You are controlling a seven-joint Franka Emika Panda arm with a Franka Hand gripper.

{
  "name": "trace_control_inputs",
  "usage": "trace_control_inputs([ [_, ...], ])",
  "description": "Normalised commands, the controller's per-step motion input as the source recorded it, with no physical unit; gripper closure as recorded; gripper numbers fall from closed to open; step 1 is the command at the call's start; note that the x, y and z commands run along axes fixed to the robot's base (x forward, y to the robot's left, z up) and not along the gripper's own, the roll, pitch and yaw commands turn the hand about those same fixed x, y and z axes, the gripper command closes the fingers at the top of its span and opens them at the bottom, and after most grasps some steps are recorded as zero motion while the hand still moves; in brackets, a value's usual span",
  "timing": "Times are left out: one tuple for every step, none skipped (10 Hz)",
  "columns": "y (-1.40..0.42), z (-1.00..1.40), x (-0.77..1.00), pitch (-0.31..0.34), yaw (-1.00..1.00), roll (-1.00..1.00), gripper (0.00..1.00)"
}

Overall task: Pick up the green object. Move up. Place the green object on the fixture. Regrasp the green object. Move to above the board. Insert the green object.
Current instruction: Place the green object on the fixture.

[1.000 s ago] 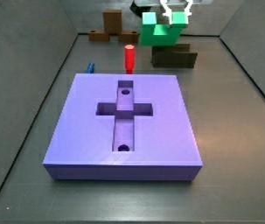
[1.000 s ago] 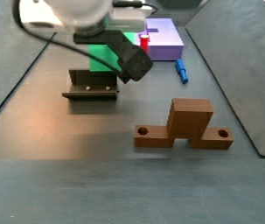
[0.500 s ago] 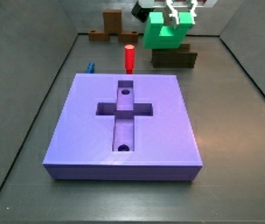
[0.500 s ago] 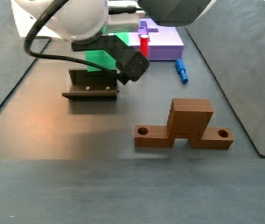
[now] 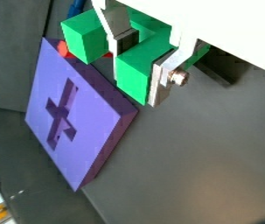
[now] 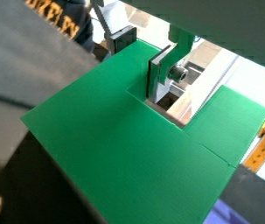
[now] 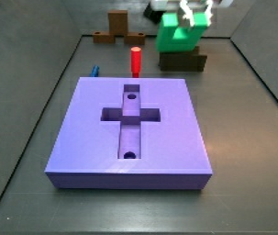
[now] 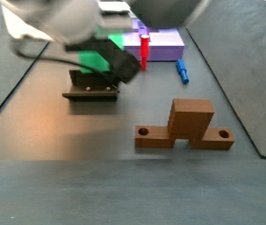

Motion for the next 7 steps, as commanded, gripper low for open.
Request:
trace_control_inputs([
  [0.00,0.08,0.34,-0.146,-0.77,0.14,1.00],
  [0.08,-0.36,0.28,-0.049,-0.88,0.00,1.00],
  [0.02,-0.39,0.24,0.000,-0.78,0.35,1.00],
  [0.18,-0.43,0.00,0.000,-0.56,0.17,1.00],
  [0.06,-0.37,0.17,0.057,-0.35,0.48,1.00],
  [0.00,-0.21,0.18,0.040,-0.20,1.00,1.00],
  [0.00,-0.28,0.00,0.011,-0.16,0.53,1.00],
])
